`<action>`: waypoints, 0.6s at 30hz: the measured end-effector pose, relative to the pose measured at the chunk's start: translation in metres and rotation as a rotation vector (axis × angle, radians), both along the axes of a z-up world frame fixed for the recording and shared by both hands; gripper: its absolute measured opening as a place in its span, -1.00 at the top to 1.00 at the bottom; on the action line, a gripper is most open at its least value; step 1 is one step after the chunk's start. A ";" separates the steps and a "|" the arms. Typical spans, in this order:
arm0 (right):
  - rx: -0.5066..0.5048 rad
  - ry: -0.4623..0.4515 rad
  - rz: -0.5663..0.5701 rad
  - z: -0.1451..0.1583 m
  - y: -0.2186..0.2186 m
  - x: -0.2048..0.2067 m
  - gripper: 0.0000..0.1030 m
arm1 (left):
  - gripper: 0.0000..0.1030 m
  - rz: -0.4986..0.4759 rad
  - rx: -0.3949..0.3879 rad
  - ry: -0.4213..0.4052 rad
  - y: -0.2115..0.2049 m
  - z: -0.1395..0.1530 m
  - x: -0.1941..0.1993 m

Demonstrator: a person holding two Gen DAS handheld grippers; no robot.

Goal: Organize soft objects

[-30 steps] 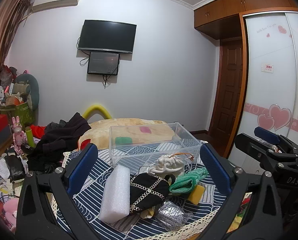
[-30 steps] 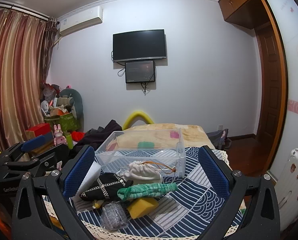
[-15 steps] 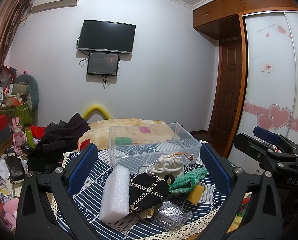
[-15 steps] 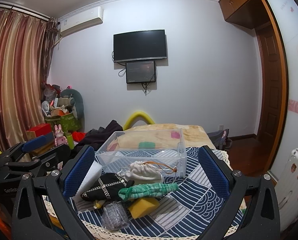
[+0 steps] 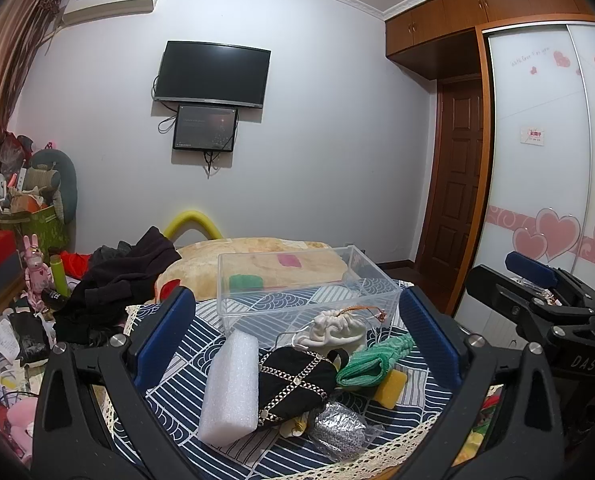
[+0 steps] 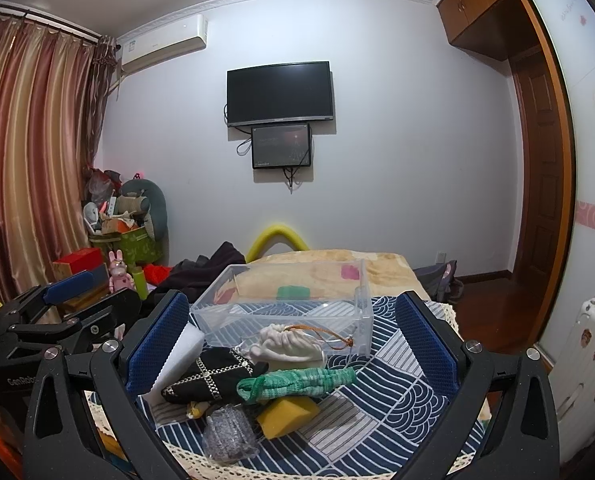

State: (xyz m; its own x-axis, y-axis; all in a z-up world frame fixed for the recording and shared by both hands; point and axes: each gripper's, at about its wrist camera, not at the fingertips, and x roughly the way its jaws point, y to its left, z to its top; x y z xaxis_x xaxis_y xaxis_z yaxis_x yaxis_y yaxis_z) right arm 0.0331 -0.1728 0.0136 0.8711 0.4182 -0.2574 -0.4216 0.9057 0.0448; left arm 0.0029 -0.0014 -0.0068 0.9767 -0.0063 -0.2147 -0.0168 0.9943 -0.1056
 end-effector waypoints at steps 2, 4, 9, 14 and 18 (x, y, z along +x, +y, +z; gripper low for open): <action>-0.003 -0.005 -0.002 0.000 0.000 0.000 -1.00 | -1.00 -0.001 0.000 0.000 0.001 0.000 0.000; -0.002 -0.005 -0.004 -0.001 0.000 0.001 -1.00 | -1.00 0.003 0.004 0.003 0.001 0.000 0.000; -0.011 0.015 -0.033 -0.011 -0.004 0.010 -1.00 | -1.00 0.024 0.016 0.036 0.010 -0.009 0.007; -0.032 0.090 -0.041 -0.030 -0.009 0.025 -0.89 | -1.00 0.046 -0.009 0.113 0.027 -0.028 0.026; -0.063 0.145 -0.026 -0.045 -0.006 0.034 -0.76 | -1.00 0.057 -0.016 0.180 0.035 -0.047 0.040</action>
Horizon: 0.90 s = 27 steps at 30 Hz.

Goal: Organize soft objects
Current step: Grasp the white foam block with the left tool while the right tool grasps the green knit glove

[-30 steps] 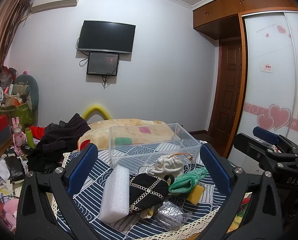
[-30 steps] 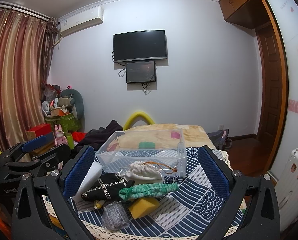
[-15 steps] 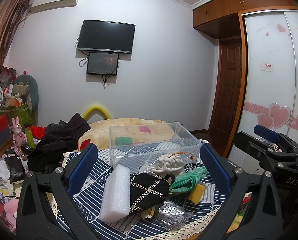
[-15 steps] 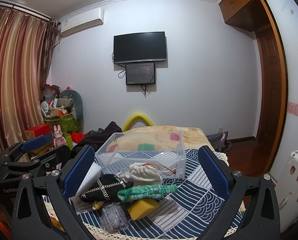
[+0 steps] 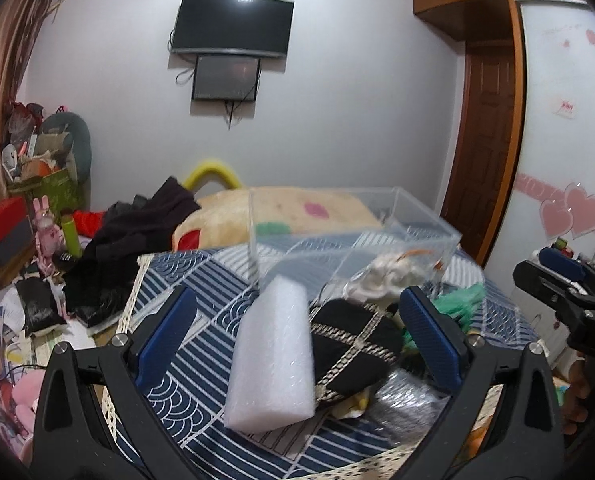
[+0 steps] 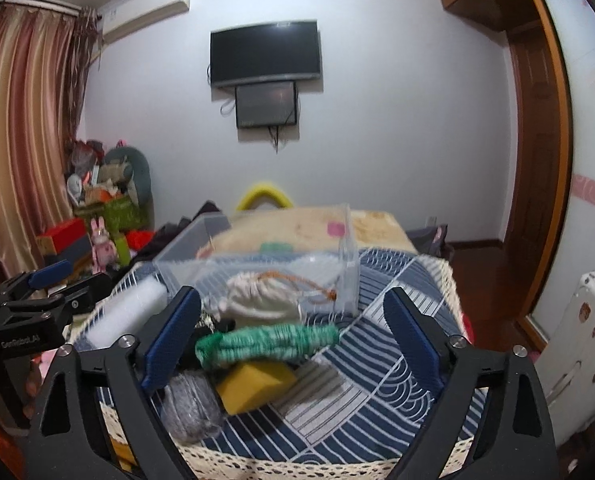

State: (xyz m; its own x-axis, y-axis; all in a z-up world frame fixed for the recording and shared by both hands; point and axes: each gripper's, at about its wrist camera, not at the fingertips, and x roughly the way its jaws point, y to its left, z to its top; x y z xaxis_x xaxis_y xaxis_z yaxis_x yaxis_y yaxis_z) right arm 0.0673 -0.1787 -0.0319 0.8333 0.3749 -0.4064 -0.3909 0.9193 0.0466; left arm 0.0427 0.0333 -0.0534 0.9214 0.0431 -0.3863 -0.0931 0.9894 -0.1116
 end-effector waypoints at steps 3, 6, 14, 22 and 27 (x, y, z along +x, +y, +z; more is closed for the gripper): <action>-0.009 0.037 0.017 -0.010 0.002 0.006 -0.76 | -1.00 0.009 0.005 0.037 0.004 -0.013 0.008; 0.000 0.078 0.044 -0.016 0.004 0.011 -0.78 | -1.00 0.022 -0.002 0.070 0.009 -0.023 0.016; -0.021 0.145 0.095 -0.031 0.018 0.020 -0.94 | -0.44 0.034 -0.056 0.149 0.031 -0.045 0.032; -0.052 0.181 0.088 -0.042 0.026 0.037 -0.75 | 0.37 0.013 -0.102 0.204 0.042 -0.062 0.046; -0.009 0.231 0.121 -0.046 0.022 0.041 0.03 | 0.39 0.015 -0.067 0.168 0.038 -0.058 0.040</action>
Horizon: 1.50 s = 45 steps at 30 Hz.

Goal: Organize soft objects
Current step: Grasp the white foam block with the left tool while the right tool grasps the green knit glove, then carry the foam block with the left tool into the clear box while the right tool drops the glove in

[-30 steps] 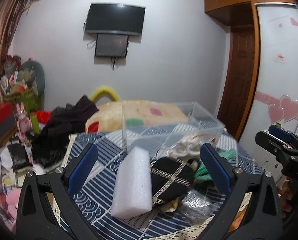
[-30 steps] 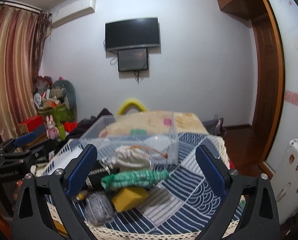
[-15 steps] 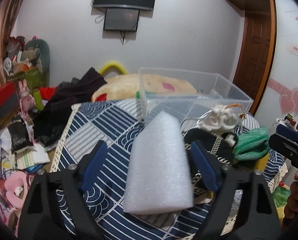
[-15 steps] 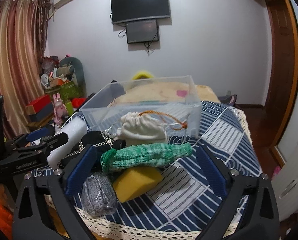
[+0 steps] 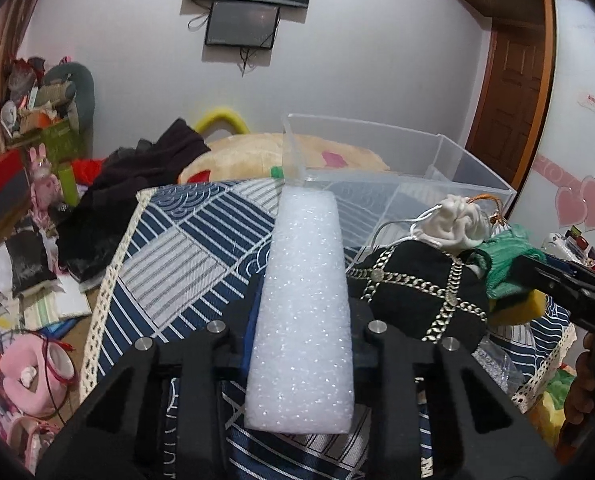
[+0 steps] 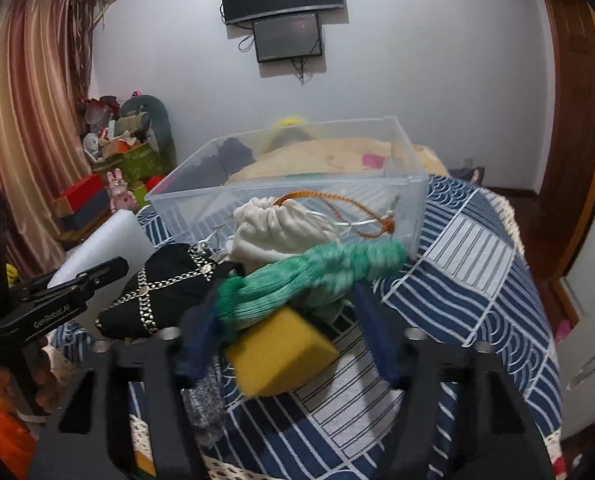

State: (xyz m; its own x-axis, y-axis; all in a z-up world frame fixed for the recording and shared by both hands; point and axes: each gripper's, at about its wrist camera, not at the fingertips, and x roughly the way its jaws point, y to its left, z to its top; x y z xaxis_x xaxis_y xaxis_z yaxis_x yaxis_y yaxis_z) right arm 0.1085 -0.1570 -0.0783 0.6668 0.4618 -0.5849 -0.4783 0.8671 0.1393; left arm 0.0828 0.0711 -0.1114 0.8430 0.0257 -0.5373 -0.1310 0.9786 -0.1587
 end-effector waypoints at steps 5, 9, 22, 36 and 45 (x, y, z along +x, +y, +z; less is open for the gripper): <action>0.018 -0.015 0.007 0.005 0.000 -0.004 0.43 | 0.39 -0.007 0.045 -0.043 -0.009 0.012 -0.009; 0.012 -0.044 -0.004 0.010 -0.001 -0.006 0.63 | 0.39 -0.014 0.060 -0.081 -0.013 0.024 -0.018; 0.050 -0.163 -0.049 0.041 -0.020 -0.019 0.77 | 0.39 -0.056 0.093 -0.197 -0.031 0.065 -0.029; 0.025 -0.268 -0.046 0.079 -0.010 0.007 0.77 | 0.39 -0.057 0.059 -0.247 -0.024 0.096 0.021; -0.025 -0.237 -0.014 0.078 0.008 0.045 0.77 | 0.39 -0.070 0.043 -0.160 -0.021 0.087 0.076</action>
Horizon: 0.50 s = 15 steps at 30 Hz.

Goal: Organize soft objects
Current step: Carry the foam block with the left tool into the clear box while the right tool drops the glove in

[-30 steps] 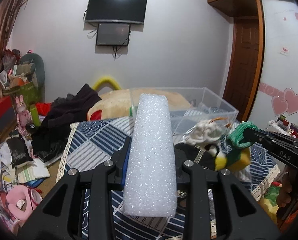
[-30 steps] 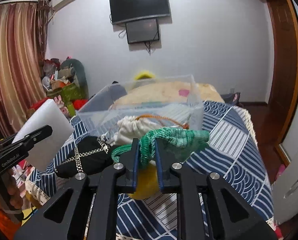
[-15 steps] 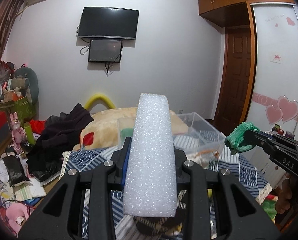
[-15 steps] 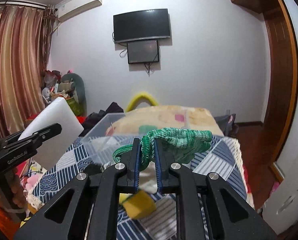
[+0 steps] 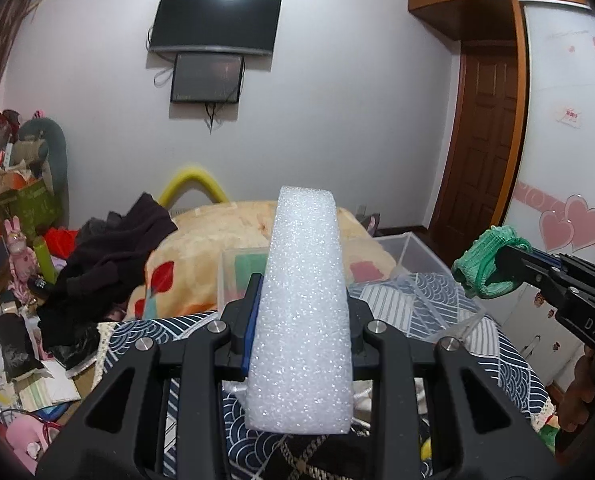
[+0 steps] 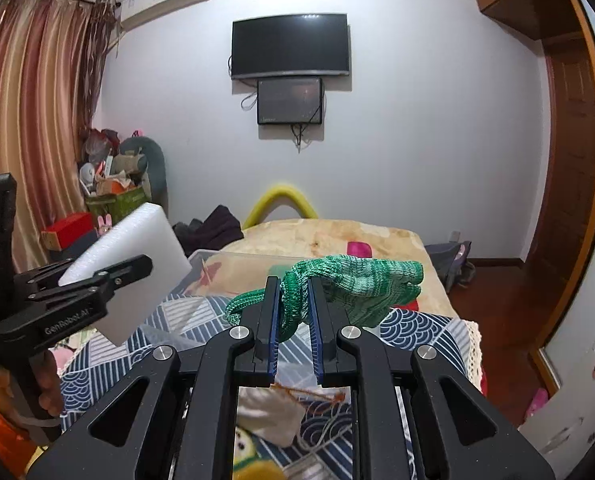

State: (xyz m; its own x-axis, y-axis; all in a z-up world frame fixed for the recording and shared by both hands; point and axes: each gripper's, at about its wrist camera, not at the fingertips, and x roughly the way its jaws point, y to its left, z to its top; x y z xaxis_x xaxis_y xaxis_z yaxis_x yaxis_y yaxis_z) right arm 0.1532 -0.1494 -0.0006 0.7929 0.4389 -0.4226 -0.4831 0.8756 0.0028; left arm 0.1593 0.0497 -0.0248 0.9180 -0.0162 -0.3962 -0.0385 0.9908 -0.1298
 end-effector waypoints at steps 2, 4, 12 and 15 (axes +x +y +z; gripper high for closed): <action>-0.010 0.023 0.009 -0.005 0.003 0.008 0.77 | 0.39 0.002 0.000 0.027 0.001 -0.005 0.012; -0.023 0.050 0.017 -0.012 0.008 0.016 0.77 | 0.40 0.005 -0.001 0.047 0.002 -0.009 0.022; -0.101 0.165 0.046 -0.036 0.024 0.041 0.77 | 0.41 -0.003 0.029 0.110 -0.004 -0.024 0.056; -0.128 0.200 0.053 -0.043 0.028 0.045 0.77 | 0.41 -0.009 0.030 0.140 -0.005 -0.030 0.065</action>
State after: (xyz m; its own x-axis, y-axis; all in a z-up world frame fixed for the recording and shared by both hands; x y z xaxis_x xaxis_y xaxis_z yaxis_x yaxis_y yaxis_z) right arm 0.1979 -0.1217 -0.0441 0.6647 0.4105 -0.6242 -0.5297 0.8481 -0.0064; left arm 0.2243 0.0445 -0.0548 0.8534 -0.0100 -0.5212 -0.0458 0.9945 -0.0940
